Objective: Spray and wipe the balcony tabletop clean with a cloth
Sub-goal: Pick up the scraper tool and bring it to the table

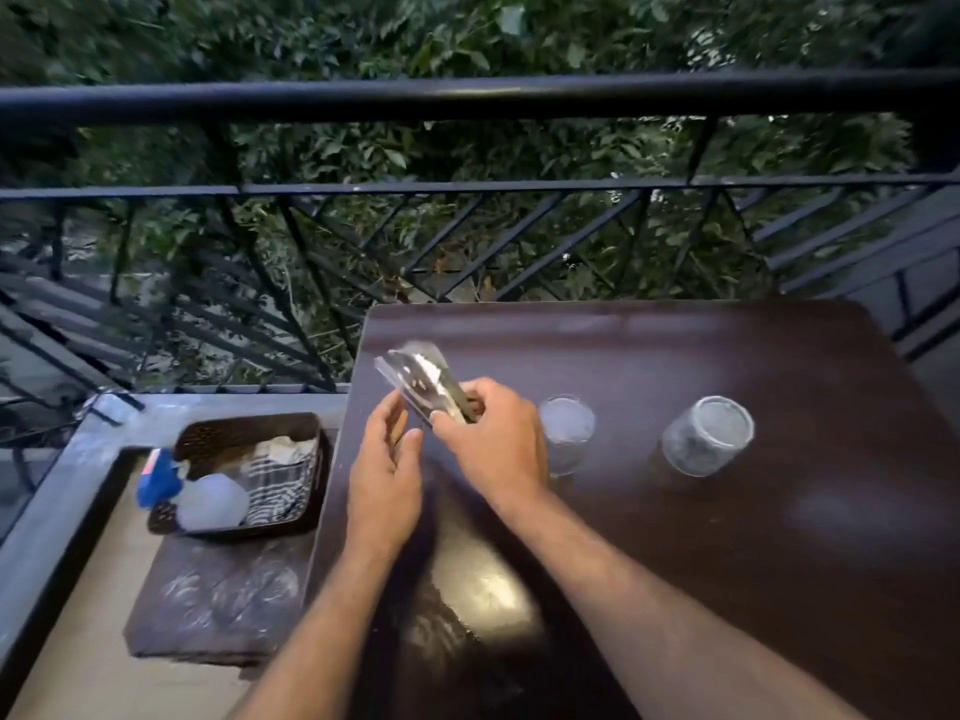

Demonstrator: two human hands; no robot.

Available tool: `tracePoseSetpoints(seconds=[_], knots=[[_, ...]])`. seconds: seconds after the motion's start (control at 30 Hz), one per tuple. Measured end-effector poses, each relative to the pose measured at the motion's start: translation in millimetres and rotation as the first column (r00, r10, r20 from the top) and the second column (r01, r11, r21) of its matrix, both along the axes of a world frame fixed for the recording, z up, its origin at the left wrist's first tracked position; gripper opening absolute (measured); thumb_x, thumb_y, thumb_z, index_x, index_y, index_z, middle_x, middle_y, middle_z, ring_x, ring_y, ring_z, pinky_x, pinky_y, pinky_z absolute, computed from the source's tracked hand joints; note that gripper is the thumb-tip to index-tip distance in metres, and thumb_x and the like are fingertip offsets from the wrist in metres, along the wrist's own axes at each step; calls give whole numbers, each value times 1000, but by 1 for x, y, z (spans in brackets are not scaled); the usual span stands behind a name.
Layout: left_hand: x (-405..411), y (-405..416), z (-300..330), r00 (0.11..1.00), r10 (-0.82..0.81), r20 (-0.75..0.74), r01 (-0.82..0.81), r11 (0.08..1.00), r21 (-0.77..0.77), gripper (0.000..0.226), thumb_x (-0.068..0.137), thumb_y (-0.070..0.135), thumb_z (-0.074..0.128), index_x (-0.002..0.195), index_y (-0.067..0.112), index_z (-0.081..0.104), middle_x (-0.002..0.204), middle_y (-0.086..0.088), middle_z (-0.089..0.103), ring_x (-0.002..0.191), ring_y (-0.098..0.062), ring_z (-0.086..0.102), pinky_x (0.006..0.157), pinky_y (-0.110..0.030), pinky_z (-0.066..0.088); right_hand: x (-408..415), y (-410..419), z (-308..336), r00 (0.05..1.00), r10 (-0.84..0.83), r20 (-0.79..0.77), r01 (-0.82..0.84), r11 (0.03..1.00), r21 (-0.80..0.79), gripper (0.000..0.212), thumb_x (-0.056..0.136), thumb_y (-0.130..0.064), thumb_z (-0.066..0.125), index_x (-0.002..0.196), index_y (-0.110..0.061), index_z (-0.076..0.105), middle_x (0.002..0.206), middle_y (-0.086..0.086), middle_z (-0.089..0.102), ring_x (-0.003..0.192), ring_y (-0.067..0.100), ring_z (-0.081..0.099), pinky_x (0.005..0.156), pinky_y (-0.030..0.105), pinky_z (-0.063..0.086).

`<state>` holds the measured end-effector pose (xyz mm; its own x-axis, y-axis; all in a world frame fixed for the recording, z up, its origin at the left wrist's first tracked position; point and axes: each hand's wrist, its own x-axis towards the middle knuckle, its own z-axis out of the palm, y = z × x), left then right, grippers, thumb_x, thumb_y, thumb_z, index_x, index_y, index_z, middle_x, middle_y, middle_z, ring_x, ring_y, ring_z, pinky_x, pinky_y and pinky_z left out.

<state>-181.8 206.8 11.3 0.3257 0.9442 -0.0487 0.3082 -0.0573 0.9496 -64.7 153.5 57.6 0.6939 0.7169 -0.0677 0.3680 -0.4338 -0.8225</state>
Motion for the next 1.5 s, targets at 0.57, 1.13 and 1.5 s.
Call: tracePoseSetpoints(seconds=[0.57,1.13,1.5], knots=[[122,-66,-42,945,-247,-216,208,960,-188,104,67,41,85,153,30,28,156,13,38,142,-2,38,119,-36,34,128,-105,-60,887,-449,108,457,887,-66,24,80,-39,72,88,-24,55,89,-4,64,84,23,63,76,38,50],[142,-52,-62,930,-272,-247,238,958,-161,114,56,50,89,150,38,26,146,16,51,129,-8,55,112,-40,44,128,-126,-117,907,-409,98,420,893,-162,29,82,-33,75,93,-19,52,95,-3,57,87,27,62,73,37,46],[152,-67,-59,954,-169,-248,148,984,-101,116,61,37,93,153,32,24,147,13,48,133,-6,49,116,-32,37,159,-169,-116,733,-576,362,505,817,278,51,80,-36,78,113,-4,55,109,11,56,99,31,53,87,53,48]])
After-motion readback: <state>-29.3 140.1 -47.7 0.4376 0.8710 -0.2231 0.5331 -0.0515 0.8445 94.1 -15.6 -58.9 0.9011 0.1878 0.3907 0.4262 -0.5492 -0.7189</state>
